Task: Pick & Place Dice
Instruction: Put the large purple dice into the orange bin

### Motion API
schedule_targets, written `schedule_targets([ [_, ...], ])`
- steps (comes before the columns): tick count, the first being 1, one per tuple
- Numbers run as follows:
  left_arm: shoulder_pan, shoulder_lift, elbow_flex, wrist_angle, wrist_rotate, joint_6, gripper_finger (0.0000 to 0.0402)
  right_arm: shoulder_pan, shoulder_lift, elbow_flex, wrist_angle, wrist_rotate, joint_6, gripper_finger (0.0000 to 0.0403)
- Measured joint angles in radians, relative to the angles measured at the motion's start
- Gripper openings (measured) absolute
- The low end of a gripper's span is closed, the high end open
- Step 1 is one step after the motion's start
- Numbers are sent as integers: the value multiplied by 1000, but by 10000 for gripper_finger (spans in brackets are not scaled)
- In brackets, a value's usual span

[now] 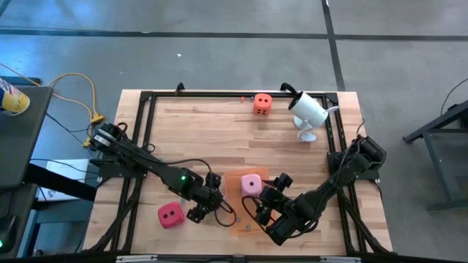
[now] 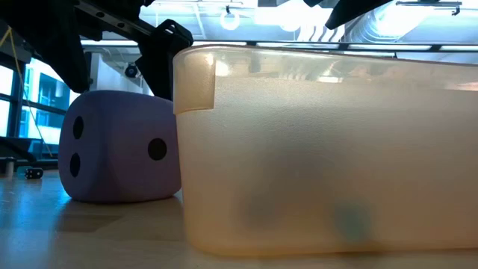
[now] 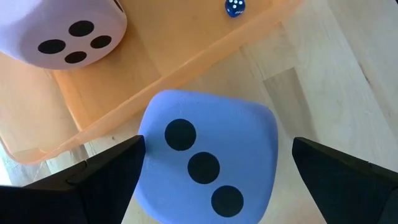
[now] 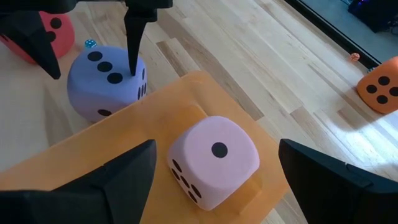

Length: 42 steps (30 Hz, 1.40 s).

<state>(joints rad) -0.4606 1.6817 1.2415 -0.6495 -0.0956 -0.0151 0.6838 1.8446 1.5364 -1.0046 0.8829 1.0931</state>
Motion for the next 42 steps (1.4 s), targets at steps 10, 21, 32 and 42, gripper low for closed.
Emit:
schedule_targets([
  [10, 0, 0, 0, 7, 0, 0, 399, 0, 0, 0, 7, 0, 0, 327],
  [21, 7, 0, -2, 17, -9, -50, 399, 1, 0, 0, 8, 0, 0, 327],
  [32, 31, 0, -2, -5, 26, -42, 399, 1, 0, 0, 32, -10, 0, 327],
  [42, 34, 23, 2, -14, 37, -8, 399, 2, 0, 0, 54, -24, 0, 327],
])
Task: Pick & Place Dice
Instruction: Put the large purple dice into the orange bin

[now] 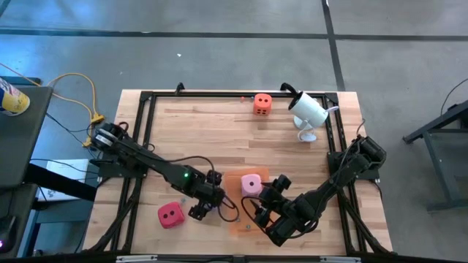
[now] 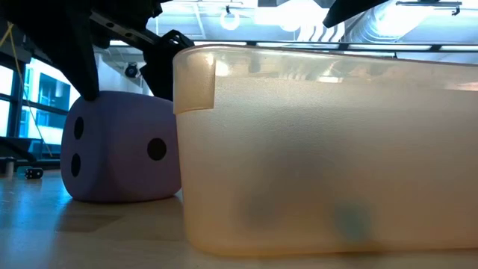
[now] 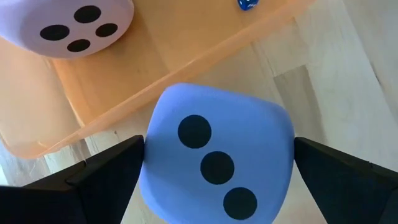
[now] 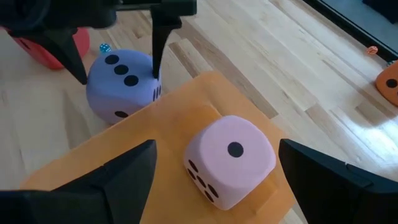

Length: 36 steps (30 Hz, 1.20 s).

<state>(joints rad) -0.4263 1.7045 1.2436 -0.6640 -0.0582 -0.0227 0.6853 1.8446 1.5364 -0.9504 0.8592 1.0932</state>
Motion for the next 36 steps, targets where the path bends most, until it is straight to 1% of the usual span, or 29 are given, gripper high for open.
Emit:
schedule_targets([
  [12, -1, 22, -10, -2, 0, 17, 399, 0, 0, 0, 36, -30, -25, 327],
  [21, 3, 39, -32, 22, 32, 18, 399, 0, 0, 0, 50, -30, -48, 327],
  [27, 3, 40, -33, 33, 34, -14, 399, 0, 0, 0, 50, -30, -48, 327],
  [36, 3, 41, -34, 37, 31, 18, 399, -1, 0, 0, 50, -30, -51, 327],
])
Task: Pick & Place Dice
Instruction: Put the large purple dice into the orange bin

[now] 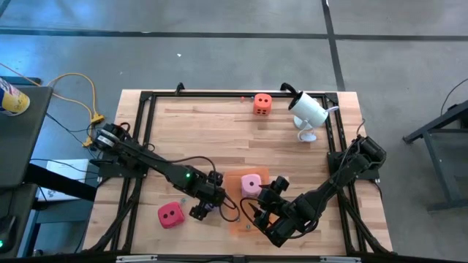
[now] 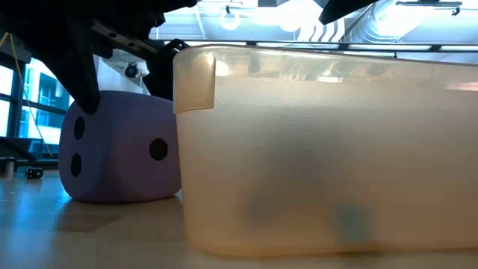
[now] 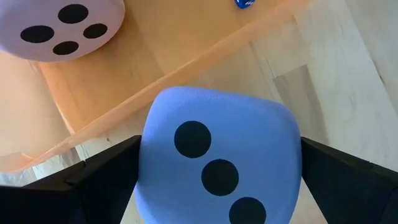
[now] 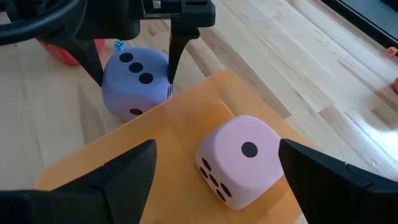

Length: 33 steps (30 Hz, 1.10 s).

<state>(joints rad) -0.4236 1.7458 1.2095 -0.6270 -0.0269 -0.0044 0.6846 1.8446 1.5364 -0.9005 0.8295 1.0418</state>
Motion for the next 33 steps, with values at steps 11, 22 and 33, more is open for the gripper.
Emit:
schedule_targets([
  [11, 5, 13, -1, 0, 0, 26, 399, 0, 0, 0, -1, 0, -2, 327],
  [22, 12, 26, -1, -9, 21, 9, 324, 0, 0, 0, -1, 0, -26, 327],
  [33, 28, 33, -1, -20, 60, -53, 321, 0, 0, 0, 0, 0, -26, 327],
])
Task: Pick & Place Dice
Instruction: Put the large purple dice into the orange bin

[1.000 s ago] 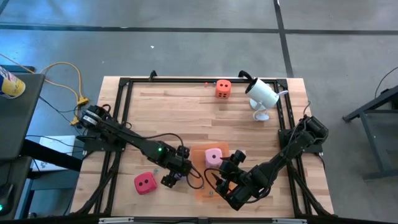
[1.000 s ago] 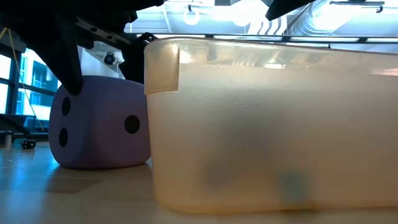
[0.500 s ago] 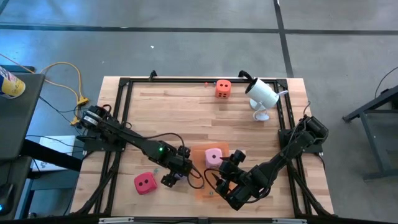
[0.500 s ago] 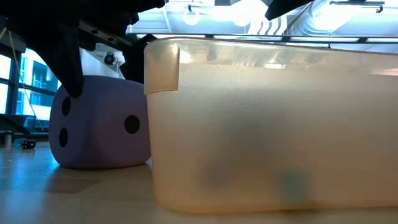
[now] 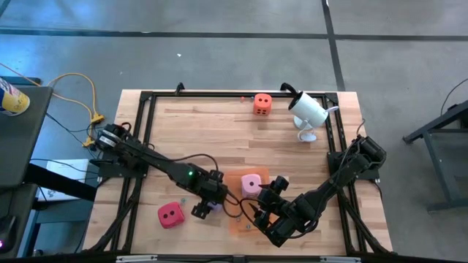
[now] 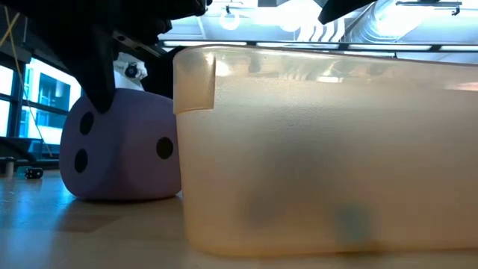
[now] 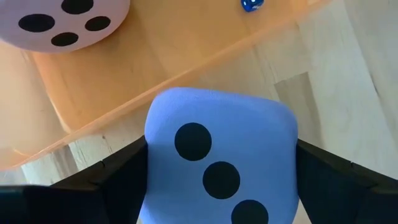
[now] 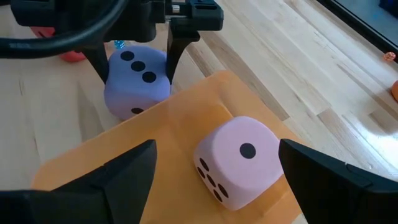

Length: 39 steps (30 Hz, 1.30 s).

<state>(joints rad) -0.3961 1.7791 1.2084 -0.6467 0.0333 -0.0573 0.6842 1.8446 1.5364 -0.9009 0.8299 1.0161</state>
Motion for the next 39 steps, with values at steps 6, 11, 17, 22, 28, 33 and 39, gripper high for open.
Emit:
schedule_targets([
  [6, -42, -84, -5, -23, -92, -34, 321, 1, 0, 0, 0, -8, 0, 327],
  [11, -76, -205, -4, -50, -186, -90, 320, 3, 0, 0, 0, -21, 0, 327],
  [17, -78, -346, 10, -19, -257, -131, 320, 3, 0, 0, -1, -19, 1, 327],
  [22, -60, -396, 14, 196, -291, -118, 320, 3, 0, 0, -6, -9, 7, 327],
  [28, -36, -334, 14, 319, -294, -154, 320, 22, 0, 0, -65, 50, 78, 327],
  [33, -8, -249, 14, 424, -298, -201, 320, 55, 0, 0, -136, 81, 175, 327],
  [39, 29, -193, 14, 403, -297, -253, 320, 86, -1, 0, -143, 100, 196, 327],
])
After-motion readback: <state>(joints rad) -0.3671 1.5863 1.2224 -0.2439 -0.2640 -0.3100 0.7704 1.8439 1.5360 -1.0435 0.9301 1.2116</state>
